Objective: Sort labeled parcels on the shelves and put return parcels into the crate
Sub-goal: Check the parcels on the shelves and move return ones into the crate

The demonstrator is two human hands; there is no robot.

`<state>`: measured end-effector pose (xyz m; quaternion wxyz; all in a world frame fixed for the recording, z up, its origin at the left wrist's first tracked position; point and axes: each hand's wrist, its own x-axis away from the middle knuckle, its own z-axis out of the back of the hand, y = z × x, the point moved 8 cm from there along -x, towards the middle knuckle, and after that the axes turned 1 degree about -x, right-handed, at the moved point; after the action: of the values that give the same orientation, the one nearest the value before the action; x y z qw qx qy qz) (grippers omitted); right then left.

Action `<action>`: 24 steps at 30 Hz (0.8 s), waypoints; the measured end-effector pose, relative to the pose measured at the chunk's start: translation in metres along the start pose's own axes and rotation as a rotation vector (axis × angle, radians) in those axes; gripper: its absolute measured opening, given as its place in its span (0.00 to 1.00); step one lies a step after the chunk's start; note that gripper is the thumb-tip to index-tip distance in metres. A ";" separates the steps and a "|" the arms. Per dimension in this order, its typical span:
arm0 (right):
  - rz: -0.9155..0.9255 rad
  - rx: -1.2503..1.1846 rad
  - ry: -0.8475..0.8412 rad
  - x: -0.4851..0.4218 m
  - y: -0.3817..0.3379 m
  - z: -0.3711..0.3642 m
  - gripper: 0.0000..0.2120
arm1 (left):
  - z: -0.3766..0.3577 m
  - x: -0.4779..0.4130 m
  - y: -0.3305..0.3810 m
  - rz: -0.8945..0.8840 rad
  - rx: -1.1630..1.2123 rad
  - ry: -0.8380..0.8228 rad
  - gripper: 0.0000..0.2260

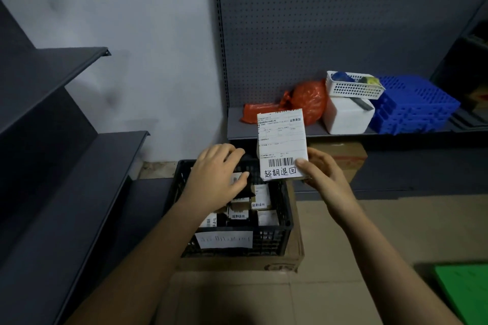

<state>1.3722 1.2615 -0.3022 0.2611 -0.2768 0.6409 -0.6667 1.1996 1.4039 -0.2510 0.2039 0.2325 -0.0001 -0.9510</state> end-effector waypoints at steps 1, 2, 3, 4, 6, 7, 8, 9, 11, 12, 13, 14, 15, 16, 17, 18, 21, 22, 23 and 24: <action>-0.015 0.008 -0.008 -0.010 0.007 -0.001 0.30 | -0.009 -0.005 -0.005 0.004 0.004 -0.013 0.19; -0.030 0.016 -0.012 -0.019 0.013 -0.002 0.32 | -0.017 -0.009 -0.010 0.011 0.007 -0.027 0.18; -0.049 0.019 -0.014 -0.028 0.019 -0.004 0.32 | -0.025 -0.014 -0.015 0.018 0.011 -0.044 0.17; -0.070 0.018 -0.014 -0.037 0.026 -0.006 0.32 | -0.034 -0.019 -0.021 0.024 0.015 -0.059 0.17; -0.110 0.008 -0.018 -0.053 0.040 -0.013 0.31 | -0.051 -0.027 -0.033 0.029 0.028 -0.090 0.16; -0.129 0.004 -0.020 -0.062 0.046 -0.016 0.31 | -0.059 -0.032 -0.040 0.030 0.038 -0.104 0.16; -0.153 -0.004 -0.016 -0.075 0.056 -0.021 0.31 | -0.072 -0.039 -0.050 0.034 0.049 -0.124 0.17; -0.169 -0.017 -0.013 -0.080 0.061 -0.023 0.32 | -0.079 -0.042 -0.055 0.035 0.056 -0.138 0.17; -0.200 -0.043 -0.004 -0.094 0.073 -0.030 0.31 | -0.095 -0.050 -0.067 0.033 0.073 -0.173 0.18; -0.221 -0.052 0.012 -0.103 0.080 -0.033 0.30 | -0.105 -0.056 -0.075 0.033 0.085 -0.198 0.19; -0.239 -0.062 0.025 -0.112 0.087 -0.037 0.29 | -0.115 -0.061 -0.084 0.034 0.094 -0.222 0.20; -0.255 -0.071 0.031 -0.120 0.093 -0.042 0.29 | -0.125 -0.066 -0.092 0.037 0.101 -0.241 0.21; -0.272 -0.078 0.034 -0.127 0.101 -0.047 0.29 | -0.135 -0.070 -0.101 0.041 0.109 -0.256 0.21; -0.287 -0.084 0.037 -0.134 0.107 -0.052 0.28 | -0.144 -0.074 -0.109 0.043 0.119 -0.272 0.22; -0.303 -0.087 0.041 -0.140 0.116 -0.056 0.27 | -0.154 -0.076 -0.116 0.042 0.128 -0.285 0.22; -0.315 -0.089 0.042 -0.145 0.124 -0.061 0.24 | -0.164 -0.077 -0.123 0.040 0.135 -0.297 0.21; -0.361 -0.065 0.036 -0.156 0.152 -0.073 0.17 | -0.198 -0.075 -0.143 0.038 0.144 -0.350 0.21; -0.384 -0.058 0.034 -0.158 0.163 -0.076 0.19 | -0.209 -0.072 -0.149 0.048 0.151 -0.366 0.21; -0.412 -0.048 0.030 -0.159 0.176 -0.078 0.20 | -0.221 -0.069 -0.153 0.060 0.160 -0.378 0.21; -0.437 -0.043 0.024 -0.160 0.189 -0.079 0.20 | -0.232 -0.065 -0.158 0.072 0.170 -0.389 0.21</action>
<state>1.4285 1.4223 -0.4982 0.0964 -0.4067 0.5829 -0.6968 1.2935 1.5955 -0.4441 0.2135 0.0606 -0.1280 -0.9666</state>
